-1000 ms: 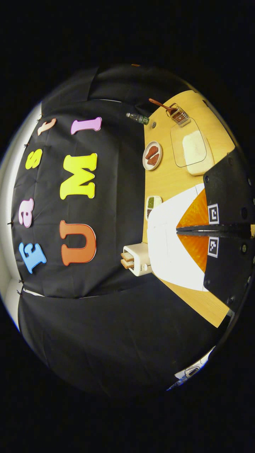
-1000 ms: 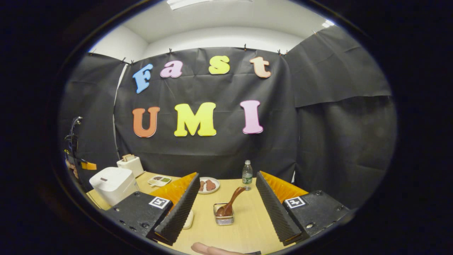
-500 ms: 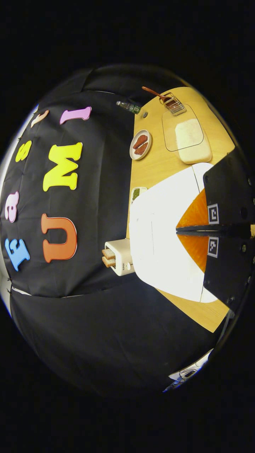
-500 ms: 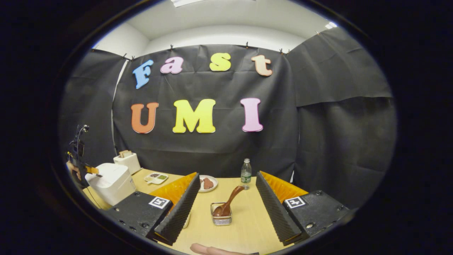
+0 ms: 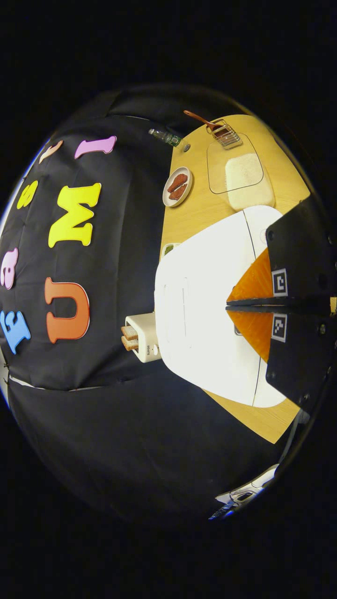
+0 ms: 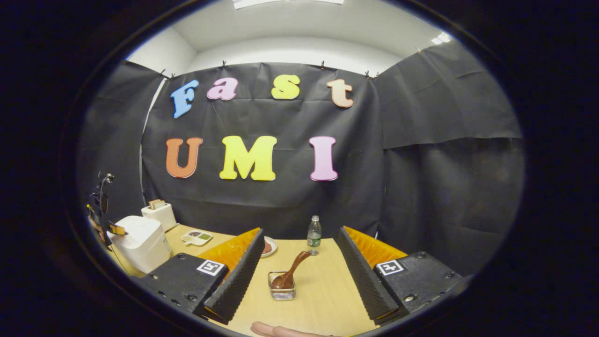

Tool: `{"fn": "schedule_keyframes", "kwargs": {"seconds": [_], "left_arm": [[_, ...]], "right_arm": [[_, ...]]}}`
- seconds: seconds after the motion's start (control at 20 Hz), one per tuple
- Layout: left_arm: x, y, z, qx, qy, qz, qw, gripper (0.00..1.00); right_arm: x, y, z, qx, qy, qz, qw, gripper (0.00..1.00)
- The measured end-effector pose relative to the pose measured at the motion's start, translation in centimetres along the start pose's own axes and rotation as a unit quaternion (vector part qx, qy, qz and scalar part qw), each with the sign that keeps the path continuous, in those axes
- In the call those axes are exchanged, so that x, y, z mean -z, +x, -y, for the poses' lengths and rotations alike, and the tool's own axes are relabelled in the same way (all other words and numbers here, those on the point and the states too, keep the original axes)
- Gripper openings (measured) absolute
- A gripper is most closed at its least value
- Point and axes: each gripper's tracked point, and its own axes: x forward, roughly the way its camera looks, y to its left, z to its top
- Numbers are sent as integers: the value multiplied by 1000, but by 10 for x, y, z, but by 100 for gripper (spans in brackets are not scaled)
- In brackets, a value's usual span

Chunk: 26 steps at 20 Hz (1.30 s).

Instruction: Close the left gripper, press the button to open the rice cooker; take a wooden spoon from the chopstick holder with the right hand, scoop a spoonful of rice and pour it into the rice cooker, then put the wooden spoon back into the chopstick holder.

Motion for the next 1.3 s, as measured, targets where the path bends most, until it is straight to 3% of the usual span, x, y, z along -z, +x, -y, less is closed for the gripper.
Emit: {"fn": "schedule_keyframes", "kwargs": {"seconds": [0.2, 0.5, 0.7, 0.8, 0.85, 0.9, 0.95, 1.05, 1.3], "left_arm": [[-2, -5, -1, 5, -17, 2, 1000, 0], [-57, -55, -7, -16, -4, 92, 996, 0], [-85, -106, 6, 18, -30, 166, 986, 0], [-93, -133, 26, 54, -33, 199, 978, 3], [-96, -151, 34, 66, -30, 214, 974, 18], [-100, -162, 39, 69, -30, 226, 971, 42], [-105, -173, 43, 74, -22, 240, 968, 59], [-108, -187, 43, 62, -12, 265, 962, 96], [-90, -221, 44, 47, 1, 299, 953, 97]], "right_arm": [[-3, -8, -3, 0, -4, -2, 1000, 100], [-7, -18, -4, 9, -9, 16, 1000, 100], [2, -14, 5, 13, -4, 8, 1000, 100], [9, -9, 11, 17, 2, 3, 1000, 100], [12, -5, 13, 17, 5, 0, 1000, 100], [14, 1, 13, 15, 9, 0, 1000, 100], [16, 6, 13, 13, 15, -1, 1000, 100], [21, 19, 12, 7, 28, 1, 1000, 100], [44, 66, 7, 1, 34, -7, 999, 100]]}}
